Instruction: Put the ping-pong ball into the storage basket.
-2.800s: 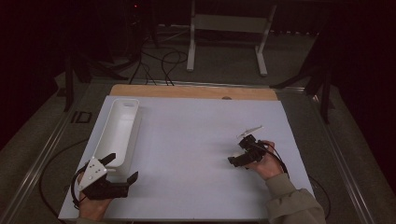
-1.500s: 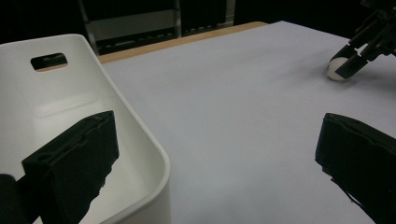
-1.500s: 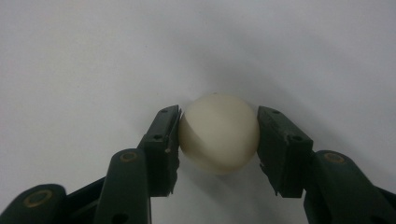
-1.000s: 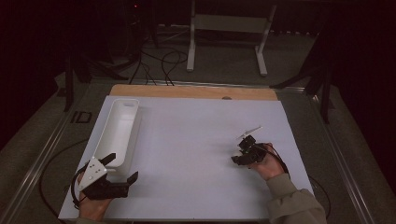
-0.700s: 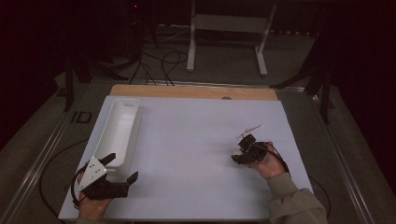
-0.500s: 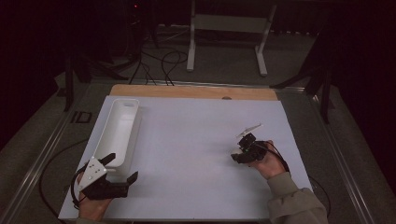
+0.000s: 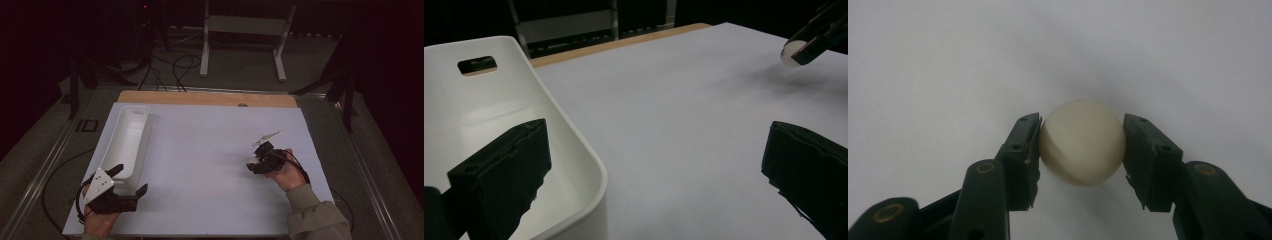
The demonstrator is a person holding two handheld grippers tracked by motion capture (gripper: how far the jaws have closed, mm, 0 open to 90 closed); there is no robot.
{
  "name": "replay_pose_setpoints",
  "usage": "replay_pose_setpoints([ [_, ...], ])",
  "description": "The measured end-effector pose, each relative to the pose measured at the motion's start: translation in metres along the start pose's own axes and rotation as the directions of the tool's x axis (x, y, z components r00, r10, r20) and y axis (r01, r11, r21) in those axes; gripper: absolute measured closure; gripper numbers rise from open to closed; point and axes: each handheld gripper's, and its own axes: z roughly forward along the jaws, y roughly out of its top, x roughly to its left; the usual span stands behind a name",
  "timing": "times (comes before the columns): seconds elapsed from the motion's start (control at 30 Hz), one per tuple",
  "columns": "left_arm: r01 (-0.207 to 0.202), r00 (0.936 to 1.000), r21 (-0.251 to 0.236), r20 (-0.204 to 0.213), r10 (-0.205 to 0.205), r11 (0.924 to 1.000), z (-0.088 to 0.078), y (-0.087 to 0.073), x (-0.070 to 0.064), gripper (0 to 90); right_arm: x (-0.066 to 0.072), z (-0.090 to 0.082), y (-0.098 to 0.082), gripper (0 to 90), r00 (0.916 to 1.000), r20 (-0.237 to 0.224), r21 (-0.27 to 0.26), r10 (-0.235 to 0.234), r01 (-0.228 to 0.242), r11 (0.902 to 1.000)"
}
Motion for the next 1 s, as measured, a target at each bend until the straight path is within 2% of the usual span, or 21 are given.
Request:
replay_pose_setpoints([
  [0.43,0.000,1.0000,0.002,0.000,0.000,1.0000,0.000,0.000,0.000,0.0,0.003,-0.011,0.008,50.7,0.9996,0.014,-0.024,-0.025,0.025,0.9994],
  [0.87,0.000,1.0000,0.004,0.000,0.000,1.0000,0.001,0.000,0.000,0.0,0.003,-0.019,0.013,50.7,0.9997,0.014,-0.044,-0.018,0.019,0.9988],
  [1.0,0.000,1.0000,0.003,0.001,0.000,1.0000,0.000,0.000,0.000,0.0,0.003,-0.022,0.017,50.8,0.9994,0.018,-0.053,-0.029,0.030,0.9982],
])
